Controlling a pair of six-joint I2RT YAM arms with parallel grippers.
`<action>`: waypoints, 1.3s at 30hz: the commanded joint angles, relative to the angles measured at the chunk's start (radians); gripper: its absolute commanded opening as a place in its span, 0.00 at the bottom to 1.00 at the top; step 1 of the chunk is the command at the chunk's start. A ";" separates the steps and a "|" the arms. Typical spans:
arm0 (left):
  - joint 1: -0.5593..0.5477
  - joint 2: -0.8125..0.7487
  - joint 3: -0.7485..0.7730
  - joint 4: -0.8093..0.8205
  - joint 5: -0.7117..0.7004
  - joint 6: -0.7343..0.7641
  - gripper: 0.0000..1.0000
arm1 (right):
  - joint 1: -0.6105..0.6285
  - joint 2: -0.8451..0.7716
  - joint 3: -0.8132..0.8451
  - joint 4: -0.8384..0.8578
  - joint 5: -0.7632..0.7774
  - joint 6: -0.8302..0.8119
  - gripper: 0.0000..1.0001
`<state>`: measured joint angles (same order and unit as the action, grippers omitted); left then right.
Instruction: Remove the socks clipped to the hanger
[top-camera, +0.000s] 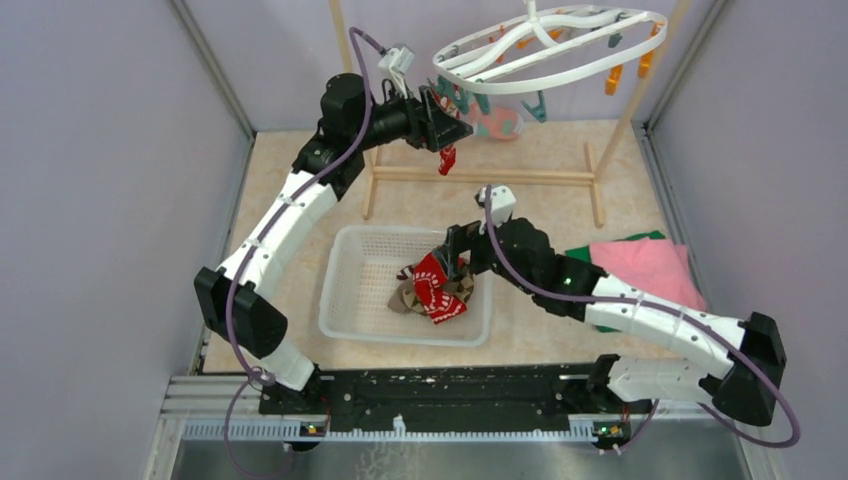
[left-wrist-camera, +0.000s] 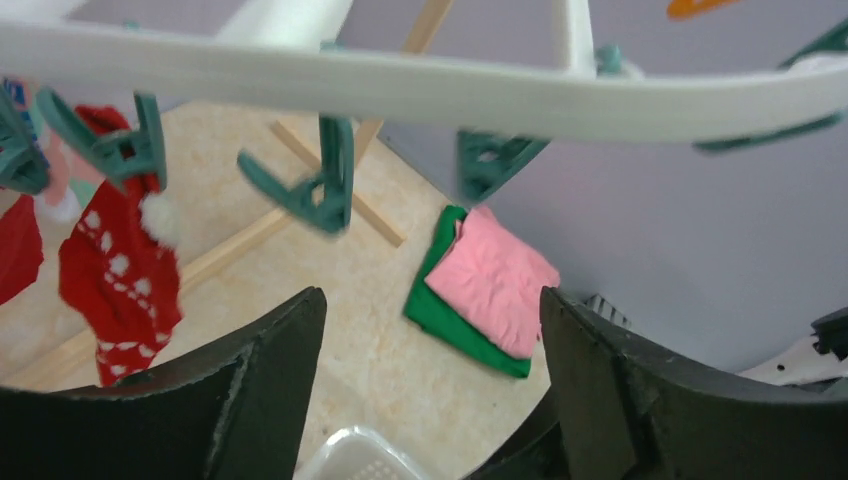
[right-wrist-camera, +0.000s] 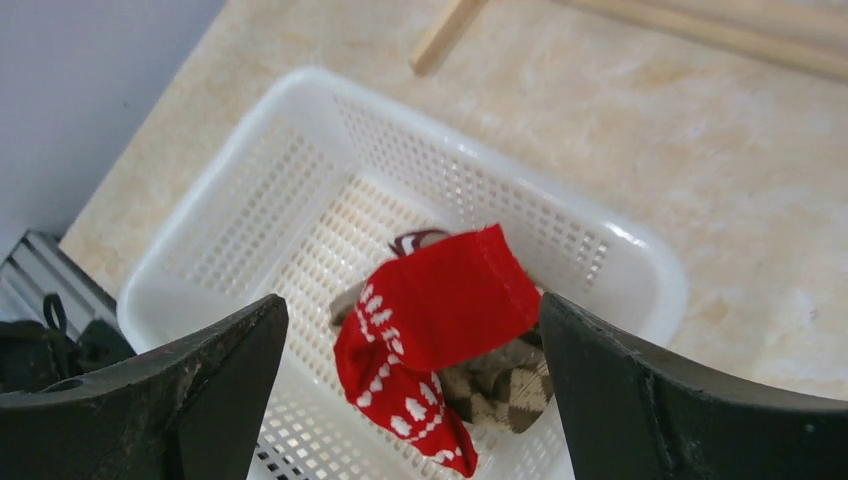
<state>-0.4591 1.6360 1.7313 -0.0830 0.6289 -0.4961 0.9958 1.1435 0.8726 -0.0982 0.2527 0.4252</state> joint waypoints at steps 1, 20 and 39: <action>0.001 -0.104 -0.061 -0.090 -0.013 0.069 0.92 | 0.009 -0.077 0.127 -0.041 0.113 -0.063 0.95; 0.017 -0.023 -0.190 -0.060 -0.104 0.384 0.89 | -0.001 -0.348 0.104 -0.161 0.226 0.010 0.93; 0.123 0.242 -0.060 0.224 -0.058 0.487 0.67 | 0.000 -0.398 0.104 -0.201 0.233 0.038 0.90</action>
<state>-0.3286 1.8416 1.6051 0.0502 0.4305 -0.0353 0.9939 0.7528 0.9730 -0.3080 0.4671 0.4572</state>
